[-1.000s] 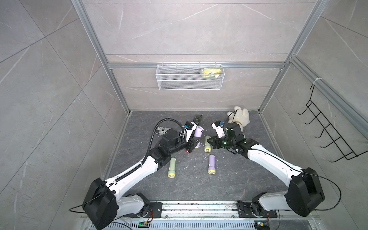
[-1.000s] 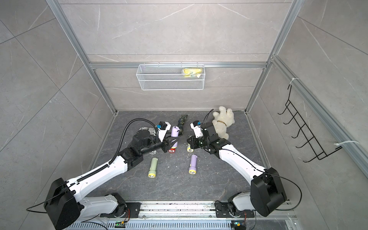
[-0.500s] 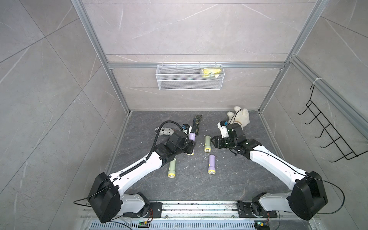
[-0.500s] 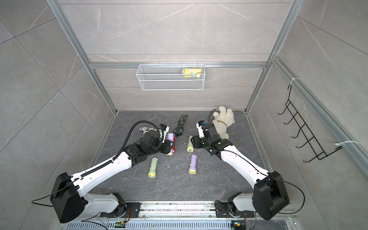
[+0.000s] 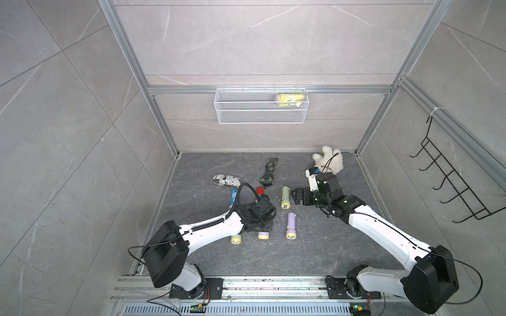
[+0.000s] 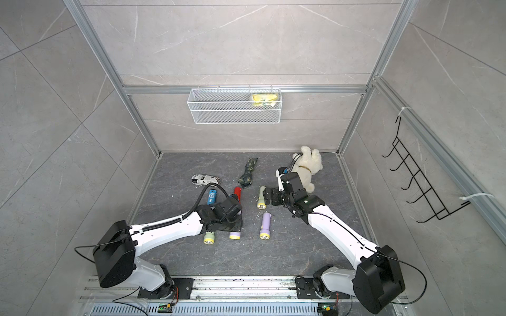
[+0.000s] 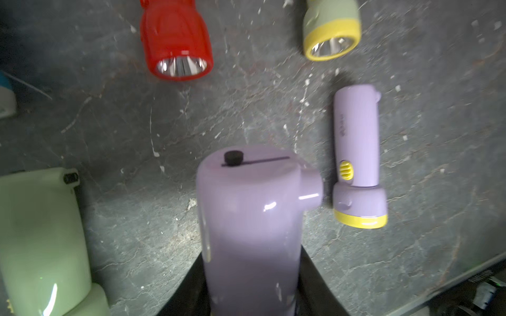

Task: Close the plug at the bottom of the flashlight
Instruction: Place the flashlight at the center of the board.

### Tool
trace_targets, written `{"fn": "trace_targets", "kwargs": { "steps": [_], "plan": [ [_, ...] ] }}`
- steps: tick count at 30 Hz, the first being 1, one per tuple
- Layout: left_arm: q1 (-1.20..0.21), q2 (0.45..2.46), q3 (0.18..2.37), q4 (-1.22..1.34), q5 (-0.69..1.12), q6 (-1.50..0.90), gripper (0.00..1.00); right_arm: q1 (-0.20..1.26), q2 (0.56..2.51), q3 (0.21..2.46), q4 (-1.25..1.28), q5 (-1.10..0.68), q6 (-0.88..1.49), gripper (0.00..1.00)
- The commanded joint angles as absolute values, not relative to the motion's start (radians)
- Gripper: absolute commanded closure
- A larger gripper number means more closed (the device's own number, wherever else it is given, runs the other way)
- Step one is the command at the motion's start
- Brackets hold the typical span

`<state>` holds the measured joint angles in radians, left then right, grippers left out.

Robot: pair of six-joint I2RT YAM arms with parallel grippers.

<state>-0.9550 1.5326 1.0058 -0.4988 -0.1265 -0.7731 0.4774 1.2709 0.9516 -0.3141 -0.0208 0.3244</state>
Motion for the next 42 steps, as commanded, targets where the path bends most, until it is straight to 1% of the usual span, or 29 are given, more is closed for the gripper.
{"fn": "trace_targets", "kwargs": {
  "steps": [1,5,11,14,20,23,25,28,30,31,37,42],
  "plan": [
    [-0.962,1.578,1.061,-0.548,-0.137,-0.825,1.00,0.474,1.252,0.937,-0.345,0.005,0.324,0.00],
    [-0.962,1.630,1.067,-0.557,-0.130,-0.829,0.94,0.471,1.255,0.924,-0.335,0.005,0.326,0.00],
    [-0.961,1.707,1.099,-0.566,-0.095,-0.805,0.81,0.466,1.276,0.928,-0.327,-0.013,0.331,0.00],
    [-0.962,1.740,1.108,-0.569,-0.070,-0.800,0.76,0.464,1.272,0.930,-0.327,-0.001,0.331,0.00],
    [-0.960,1.784,1.119,-0.580,-0.041,-0.793,0.70,0.458,1.245,0.903,-0.308,0.027,0.345,0.01],
    [-0.960,1.797,1.129,-0.597,-0.043,-0.783,0.65,0.455,1.232,0.893,-0.301,0.030,0.348,0.01],
    [-0.961,1.798,1.132,-0.604,-0.045,-0.779,0.61,0.454,1.223,0.888,-0.295,0.029,0.350,0.01],
    [-0.960,1.795,1.134,-0.611,-0.053,-0.782,0.51,0.452,1.212,0.881,-0.288,0.029,0.351,0.02],
    [-0.960,1.790,1.137,-0.612,-0.056,-0.787,0.41,0.451,1.203,0.871,-0.277,0.026,0.351,0.03],
    [-0.961,1.785,1.137,-0.613,-0.058,-0.788,0.39,0.450,1.197,0.867,-0.271,0.023,0.351,0.03],
    [-0.961,1.749,1.179,-0.655,-0.094,-0.775,0.38,0.447,1.179,0.858,-0.265,0.024,0.351,0.05],
    [-0.962,1.707,1.249,-0.704,-0.140,-0.752,0.38,0.423,1.187,0.854,-0.272,0.042,0.347,0.04]
  ]
}}
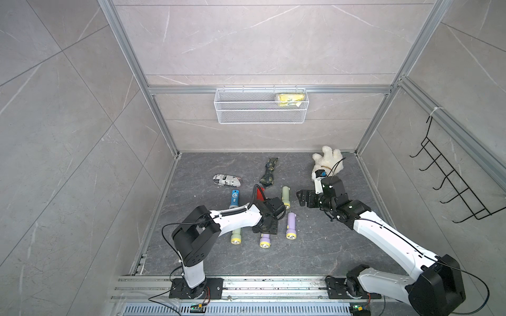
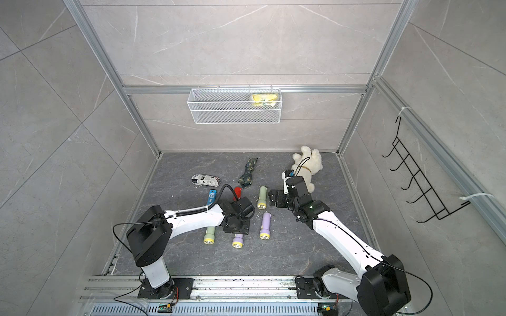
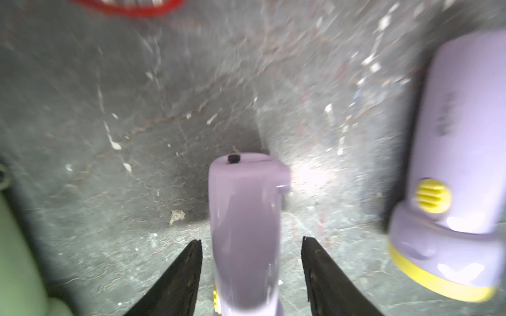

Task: Close the plug at the bottom of the flashlight
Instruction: Place the flashlight at the center of the board.

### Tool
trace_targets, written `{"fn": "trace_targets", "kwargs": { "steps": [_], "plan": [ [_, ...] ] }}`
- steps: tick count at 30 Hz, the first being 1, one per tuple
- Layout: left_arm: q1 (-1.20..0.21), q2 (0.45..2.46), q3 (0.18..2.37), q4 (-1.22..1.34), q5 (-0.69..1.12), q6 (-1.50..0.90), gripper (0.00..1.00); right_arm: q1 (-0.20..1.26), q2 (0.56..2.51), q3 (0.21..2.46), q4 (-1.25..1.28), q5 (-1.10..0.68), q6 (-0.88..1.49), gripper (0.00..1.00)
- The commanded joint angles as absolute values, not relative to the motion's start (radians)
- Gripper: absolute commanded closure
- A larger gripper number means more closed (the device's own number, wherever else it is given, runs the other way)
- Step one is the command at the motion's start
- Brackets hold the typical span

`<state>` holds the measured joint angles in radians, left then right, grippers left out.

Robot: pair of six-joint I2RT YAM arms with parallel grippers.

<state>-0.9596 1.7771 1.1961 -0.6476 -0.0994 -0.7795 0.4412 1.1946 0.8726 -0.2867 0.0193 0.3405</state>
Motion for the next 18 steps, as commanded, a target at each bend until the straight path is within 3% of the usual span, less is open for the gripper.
{"fn": "trace_targets", "kwargs": {
  "steps": [1,8,18],
  "plan": [
    [-0.962,1.699,1.259,-0.705,-0.138,-0.751,0.38,0.409,1.186,0.845,-0.268,0.031,0.352,0.04],
    [-0.987,1.731,1.368,-0.704,-0.130,-0.740,0.38,0.331,1.153,0.785,-0.256,0.023,0.389,0.02],
    [-1.044,1.939,1.560,-0.738,-0.091,-0.715,0.38,0.239,1.062,0.690,-0.267,0.003,0.413,0.01]
  ]
}}
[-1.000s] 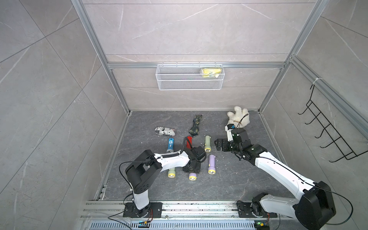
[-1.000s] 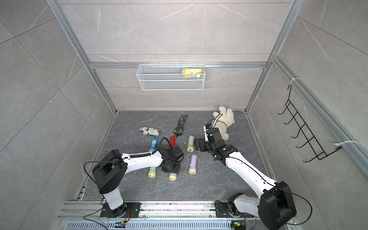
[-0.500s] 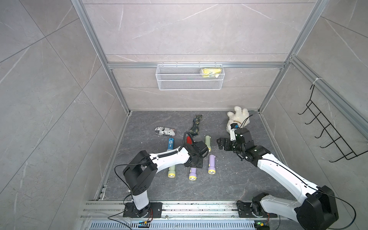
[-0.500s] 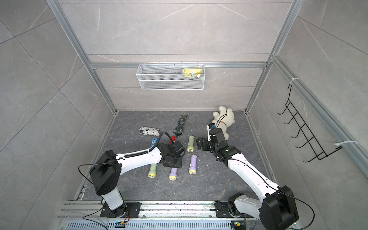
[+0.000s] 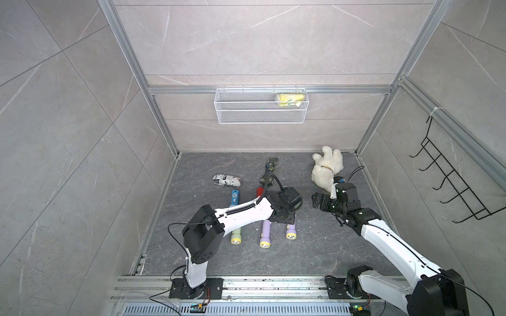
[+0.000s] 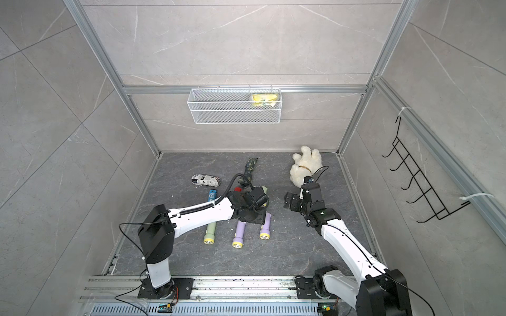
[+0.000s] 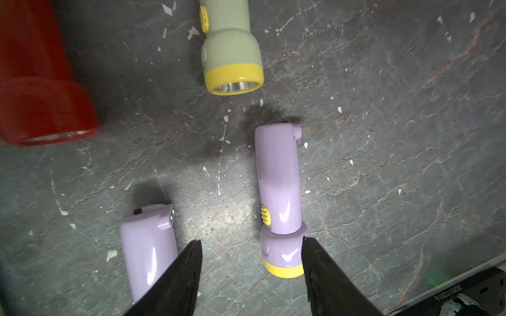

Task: Close the plug at the bottom of the flashlight
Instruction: Place the flashlight at the center of the board, then pick up the flashlight from the center of the board.

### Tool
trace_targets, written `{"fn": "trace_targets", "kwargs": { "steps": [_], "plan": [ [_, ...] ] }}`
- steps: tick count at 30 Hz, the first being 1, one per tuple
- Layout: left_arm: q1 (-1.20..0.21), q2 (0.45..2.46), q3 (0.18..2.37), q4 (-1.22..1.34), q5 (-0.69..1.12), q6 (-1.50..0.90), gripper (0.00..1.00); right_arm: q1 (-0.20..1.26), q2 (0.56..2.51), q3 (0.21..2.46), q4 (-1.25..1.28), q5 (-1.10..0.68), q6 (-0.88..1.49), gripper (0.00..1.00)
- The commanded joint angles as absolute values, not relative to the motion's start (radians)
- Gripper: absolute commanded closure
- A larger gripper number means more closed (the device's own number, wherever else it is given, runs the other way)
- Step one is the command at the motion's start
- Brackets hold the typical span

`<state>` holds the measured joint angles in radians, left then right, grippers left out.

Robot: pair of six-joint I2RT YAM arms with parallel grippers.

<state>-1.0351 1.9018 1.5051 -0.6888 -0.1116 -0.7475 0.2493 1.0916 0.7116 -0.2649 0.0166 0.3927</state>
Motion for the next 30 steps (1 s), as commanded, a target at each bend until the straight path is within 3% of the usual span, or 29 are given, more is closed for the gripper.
{"fn": "trace_targets", "kwargs": {
  "steps": [1,10,19,24,30],
  "plan": [
    [-1.047,1.959,1.580,-0.743,-0.088,-0.713,0.38,0.234,1.056,0.685,-0.266,-0.001,0.411,0.01],
    [-1.062,2.112,1.721,-0.814,-0.075,-0.695,0.32,0.201,1.041,0.666,-0.251,-0.046,0.419,0.01],
    [-1.063,2.208,1.797,-0.866,-0.040,-0.674,0.41,0.189,1.029,0.658,-0.239,-0.067,0.421,0.01],
    [-1.063,2.234,1.794,-0.873,-0.025,-0.672,0.51,0.185,1.032,0.658,-0.234,-0.078,0.426,0.01],
    [-1.063,2.261,1.790,-0.873,-0.013,-0.668,0.52,0.182,1.043,0.660,-0.230,-0.090,0.429,0.01]
  ]
}}
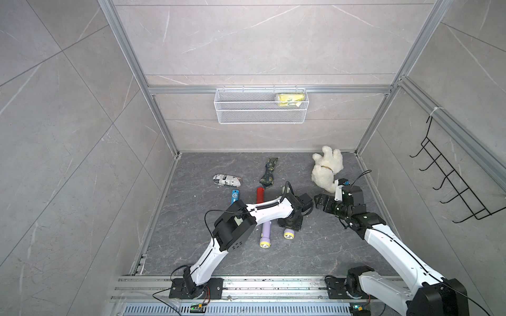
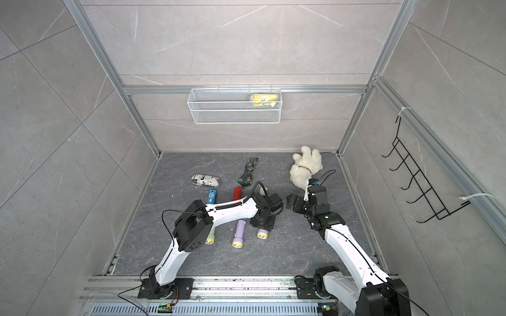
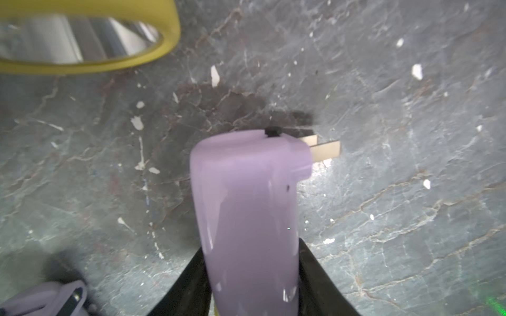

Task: Close the plug at the bottom of the flashlight
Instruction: Pick up the flashlight from the center of the board.

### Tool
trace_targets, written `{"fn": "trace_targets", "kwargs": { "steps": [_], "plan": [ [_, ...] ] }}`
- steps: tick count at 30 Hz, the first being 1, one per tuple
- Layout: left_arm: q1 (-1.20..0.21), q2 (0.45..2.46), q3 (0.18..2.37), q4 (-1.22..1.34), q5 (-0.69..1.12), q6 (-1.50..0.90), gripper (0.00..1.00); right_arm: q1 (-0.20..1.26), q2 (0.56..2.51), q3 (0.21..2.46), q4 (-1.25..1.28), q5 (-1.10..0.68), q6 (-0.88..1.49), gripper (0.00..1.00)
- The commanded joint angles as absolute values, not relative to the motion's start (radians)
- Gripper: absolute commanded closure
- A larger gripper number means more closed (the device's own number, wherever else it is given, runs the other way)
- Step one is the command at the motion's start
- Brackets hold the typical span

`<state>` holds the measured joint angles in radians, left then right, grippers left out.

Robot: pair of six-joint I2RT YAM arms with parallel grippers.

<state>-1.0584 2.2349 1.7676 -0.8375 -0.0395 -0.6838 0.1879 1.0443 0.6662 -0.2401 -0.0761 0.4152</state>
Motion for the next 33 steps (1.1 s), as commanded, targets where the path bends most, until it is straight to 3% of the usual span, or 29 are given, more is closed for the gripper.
{"fn": "trace_targets", "kwargs": {
  "steps": [1,8,13,19,22,25,29,33],
  "plan": [
    [-1.063,2.265,1.787,-0.873,-0.014,-0.668,0.51,0.180,1.043,0.661,-0.231,-0.091,0.430,0.01],
    [-1.063,2.284,1.786,-0.877,-0.021,-0.652,0.50,0.176,1.051,0.663,-0.232,-0.101,0.437,0.01],
    [-1.064,2.247,1.773,-0.856,-0.034,-0.639,0.77,0.172,1.059,0.669,-0.234,-0.111,0.445,0.01],
    [-1.063,2.145,1.802,-0.846,-0.108,-0.548,0.99,0.168,1.089,0.703,-0.226,-0.133,0.448,0.02],
    [-1.063,2.062,1.785,-0.801,-0.156,-0.467,1.00,0.167,1.090,0.728,-0.214,-0.146,0.438,0.01],
    [-1.063,1.935,1.663,-0.629,-0.200,-0.329,1.00,0.167,1.097,0.761,-0.202,-0.189,0.419,0.01],
    [-1.062,1.727,1.348,-0.210,-0.252,-0.149,1.00,0.167,1.151,0.835,-0.251,-0.242,0.399,0.02],
    [-1.030,1.576,1.121,0.122,-0.158,-0.043,1.00,0.166,1.165,0.855,-0.237,-0.317,0.391,0.02]
  ]
}}
